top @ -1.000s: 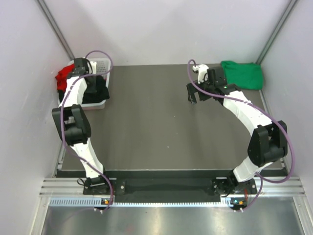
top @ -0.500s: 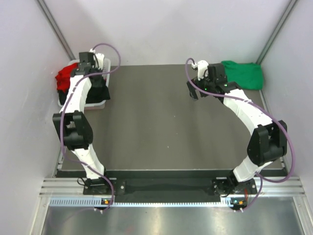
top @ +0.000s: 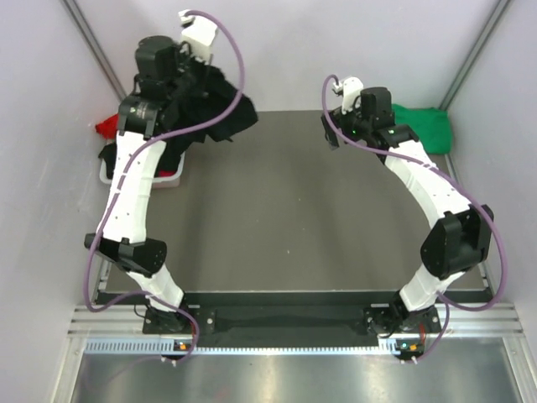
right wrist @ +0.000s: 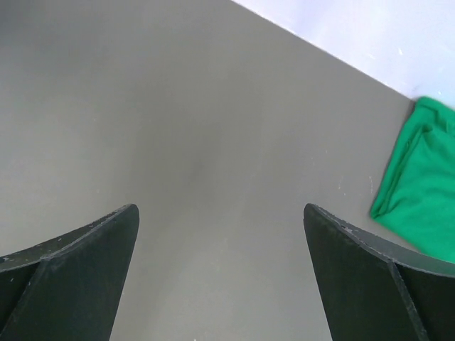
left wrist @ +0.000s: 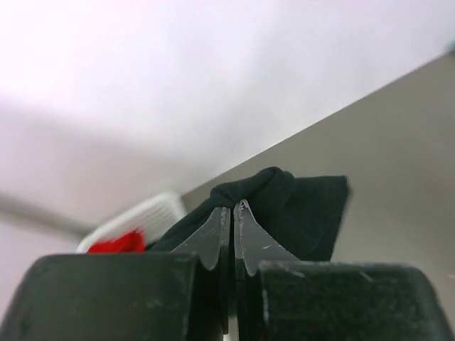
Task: Fold and stack the t-shirts
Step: Move the tshirt to the center of the board
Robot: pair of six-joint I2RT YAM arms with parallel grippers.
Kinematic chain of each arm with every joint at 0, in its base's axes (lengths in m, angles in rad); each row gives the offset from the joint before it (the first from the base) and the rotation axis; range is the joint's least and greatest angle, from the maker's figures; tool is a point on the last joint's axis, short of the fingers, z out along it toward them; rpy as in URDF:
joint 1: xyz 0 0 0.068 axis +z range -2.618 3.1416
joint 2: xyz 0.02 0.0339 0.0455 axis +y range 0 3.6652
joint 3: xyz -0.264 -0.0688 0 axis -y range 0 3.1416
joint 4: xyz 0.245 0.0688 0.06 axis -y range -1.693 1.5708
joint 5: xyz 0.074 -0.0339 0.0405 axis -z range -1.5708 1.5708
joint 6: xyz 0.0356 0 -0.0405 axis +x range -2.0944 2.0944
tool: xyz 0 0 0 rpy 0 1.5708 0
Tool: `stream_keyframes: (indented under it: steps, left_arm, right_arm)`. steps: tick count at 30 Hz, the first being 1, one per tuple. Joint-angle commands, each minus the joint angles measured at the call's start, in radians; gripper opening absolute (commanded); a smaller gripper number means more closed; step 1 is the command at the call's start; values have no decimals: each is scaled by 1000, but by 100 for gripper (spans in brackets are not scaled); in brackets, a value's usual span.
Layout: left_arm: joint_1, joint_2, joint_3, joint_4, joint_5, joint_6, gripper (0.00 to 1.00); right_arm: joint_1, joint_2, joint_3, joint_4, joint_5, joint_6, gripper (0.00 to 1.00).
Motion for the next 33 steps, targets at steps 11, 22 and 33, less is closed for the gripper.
stream_keyframes:
  steps: [11,22,33]
  left_arm:
    - [-278,61,80,69,162,-27,0]
    - [-414,208,293,276,236,-28,0]
    - [-456,191,379,442,231,36,0]
  right_arm:
    - [-78,-132,-48,12,91,-66,100]
    - [-206,-154,-70,26,108,-27,100]
    - [-270,-135,-74,47,113,11,100]
